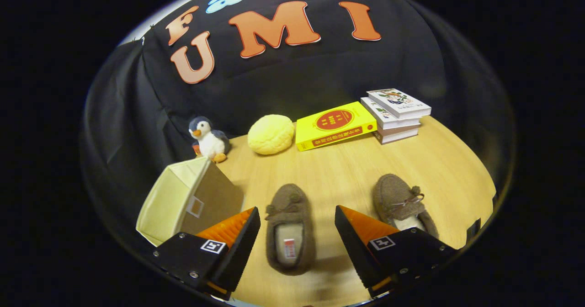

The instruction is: Open the storage box then place both shoes into the box .Put the left shoe in first, then the right shoe, with the right side of both shoes facing outward in a uniform manner.

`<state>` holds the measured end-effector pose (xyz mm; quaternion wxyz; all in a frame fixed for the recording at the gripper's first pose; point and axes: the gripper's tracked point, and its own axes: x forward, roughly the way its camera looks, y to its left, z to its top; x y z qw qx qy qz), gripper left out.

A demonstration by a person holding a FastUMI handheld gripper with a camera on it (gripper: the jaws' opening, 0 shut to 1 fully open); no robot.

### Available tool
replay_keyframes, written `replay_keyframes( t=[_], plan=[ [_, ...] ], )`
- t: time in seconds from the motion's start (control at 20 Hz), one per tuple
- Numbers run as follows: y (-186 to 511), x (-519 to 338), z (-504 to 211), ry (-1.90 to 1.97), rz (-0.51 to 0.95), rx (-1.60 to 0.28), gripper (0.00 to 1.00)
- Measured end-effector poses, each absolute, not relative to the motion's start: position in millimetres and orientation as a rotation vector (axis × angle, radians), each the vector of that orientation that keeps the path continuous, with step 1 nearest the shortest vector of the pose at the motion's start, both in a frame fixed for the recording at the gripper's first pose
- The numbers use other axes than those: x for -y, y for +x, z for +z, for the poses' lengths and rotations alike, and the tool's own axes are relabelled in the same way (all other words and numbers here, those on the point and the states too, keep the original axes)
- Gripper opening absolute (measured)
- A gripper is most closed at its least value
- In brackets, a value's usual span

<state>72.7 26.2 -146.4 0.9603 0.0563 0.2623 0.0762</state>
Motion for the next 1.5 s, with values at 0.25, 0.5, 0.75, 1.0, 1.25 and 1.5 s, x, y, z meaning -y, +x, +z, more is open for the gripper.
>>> replay_keyframes(
  t=[0.25,0.5,0.75,1.0,1.25,1.5],
  plan=[
    [76,-14,-176,-0.005,0.137,-0.542,0.98],
    [83,-26,-201,-0.033,0.168,-0.576,0.99],
    [101,-31,-232,-0.084,0.159,-0.637,0.99],
    [118,-42,-254,-0.096,0.168,-0.670,0.74],
    [120,-56,-254,-0.085,0.173,-0.657,0.05],
    [108,-53,-218,-0.025,0.106,-0.646,0.01]
  ],
)
